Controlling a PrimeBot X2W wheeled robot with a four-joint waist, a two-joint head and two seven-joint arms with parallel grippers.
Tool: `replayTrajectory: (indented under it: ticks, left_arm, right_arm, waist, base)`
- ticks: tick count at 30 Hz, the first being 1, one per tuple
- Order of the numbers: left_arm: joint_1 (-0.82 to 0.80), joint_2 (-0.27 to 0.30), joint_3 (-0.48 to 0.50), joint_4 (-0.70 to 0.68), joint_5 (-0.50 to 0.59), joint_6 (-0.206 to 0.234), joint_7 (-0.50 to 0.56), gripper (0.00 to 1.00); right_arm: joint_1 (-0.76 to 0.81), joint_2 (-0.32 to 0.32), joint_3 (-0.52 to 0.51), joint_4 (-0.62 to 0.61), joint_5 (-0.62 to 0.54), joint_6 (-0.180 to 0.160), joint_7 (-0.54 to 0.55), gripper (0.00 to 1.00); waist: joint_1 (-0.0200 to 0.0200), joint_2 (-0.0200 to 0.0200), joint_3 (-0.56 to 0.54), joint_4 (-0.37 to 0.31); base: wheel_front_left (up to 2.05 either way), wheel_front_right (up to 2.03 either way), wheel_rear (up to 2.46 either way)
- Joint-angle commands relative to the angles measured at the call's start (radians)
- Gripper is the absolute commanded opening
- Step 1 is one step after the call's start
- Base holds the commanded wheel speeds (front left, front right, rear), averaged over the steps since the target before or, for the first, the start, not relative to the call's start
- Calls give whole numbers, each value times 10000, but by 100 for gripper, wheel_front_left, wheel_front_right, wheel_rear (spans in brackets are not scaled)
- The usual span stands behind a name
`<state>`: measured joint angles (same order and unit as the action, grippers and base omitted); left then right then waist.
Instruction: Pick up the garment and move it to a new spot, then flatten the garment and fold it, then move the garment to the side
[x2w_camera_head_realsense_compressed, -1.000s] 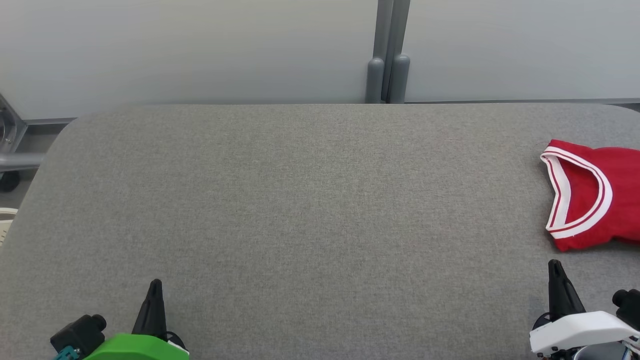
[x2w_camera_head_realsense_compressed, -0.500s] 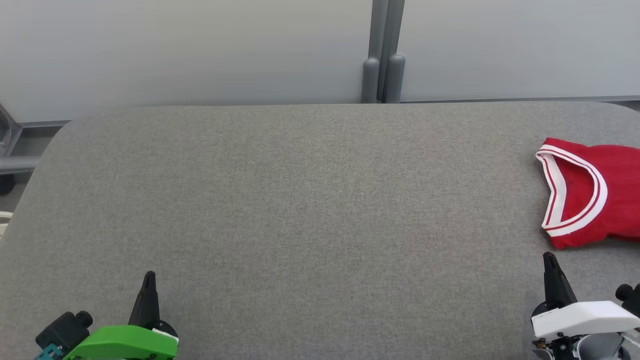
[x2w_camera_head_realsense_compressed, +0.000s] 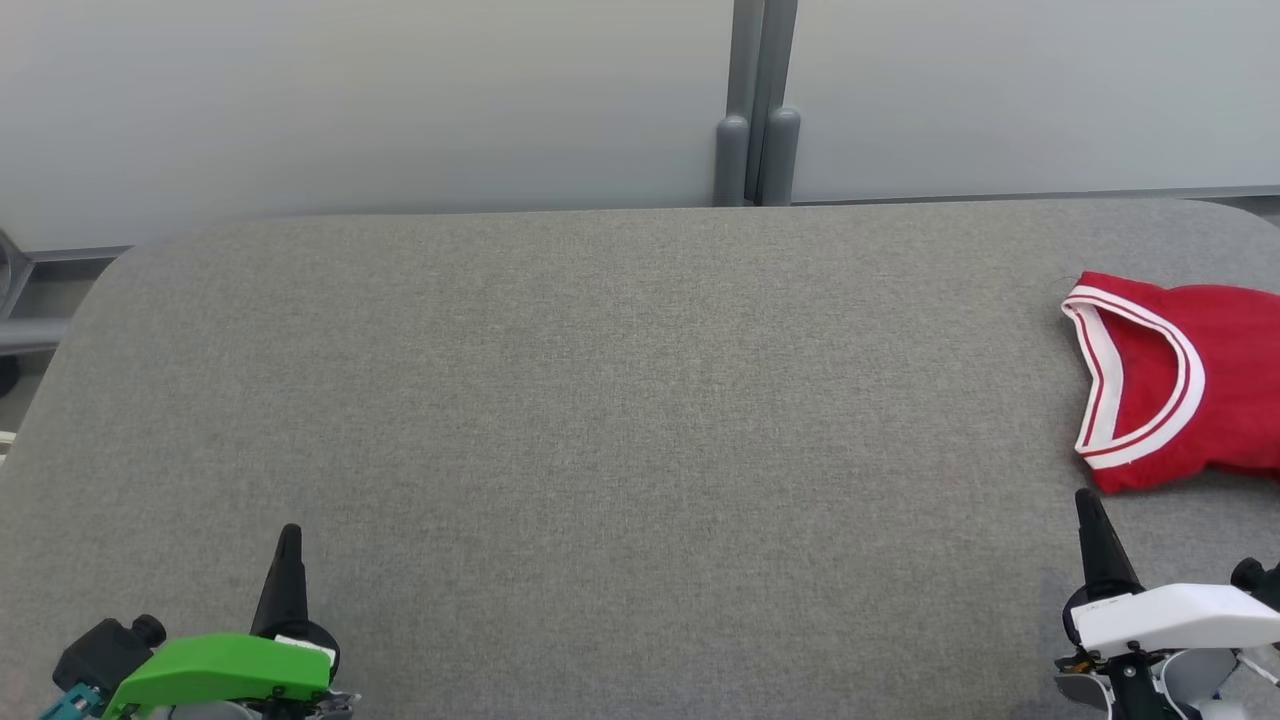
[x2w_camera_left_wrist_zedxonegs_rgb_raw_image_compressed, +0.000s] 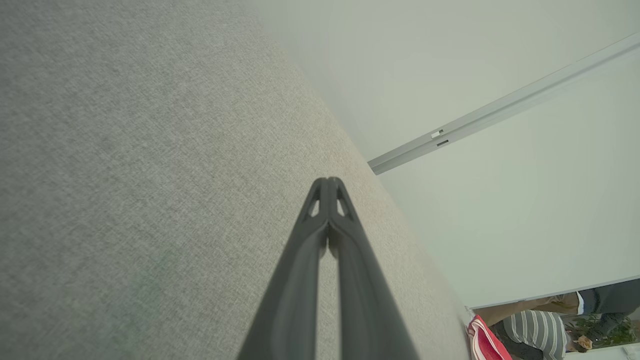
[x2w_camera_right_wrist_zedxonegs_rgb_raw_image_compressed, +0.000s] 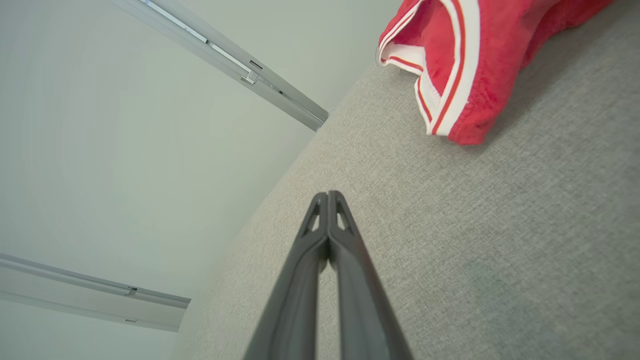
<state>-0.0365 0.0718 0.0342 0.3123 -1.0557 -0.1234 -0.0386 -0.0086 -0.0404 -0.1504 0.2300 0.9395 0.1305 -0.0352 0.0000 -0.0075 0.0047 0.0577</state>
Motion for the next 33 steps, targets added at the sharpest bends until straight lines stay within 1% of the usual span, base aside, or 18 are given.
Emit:
replayTrajectory:
  ticks: [1,29,33]
  left_arm:
    - [-312,-14,87,-144,-228,-57,56,0]
    - [-636,-106,449,-357,-2910,-84,793,0]
    - [-647,-117,482,-373,-3160,-87,848,0]
  right_arm:
    - [-252,-78,6,-56,324,6,82,0]
    - [-729,-103,165,132,3516,5,821,0]
    - [-794,-107,177,146,3812,5,899,0]
  waist:
    - [0,34,0,-11]
    - [0,52,-4,-252]
    - [0,53,-4,-277]
  base:
    - [0,0,0]
    - [0,0,0]
    - [0,0,0]
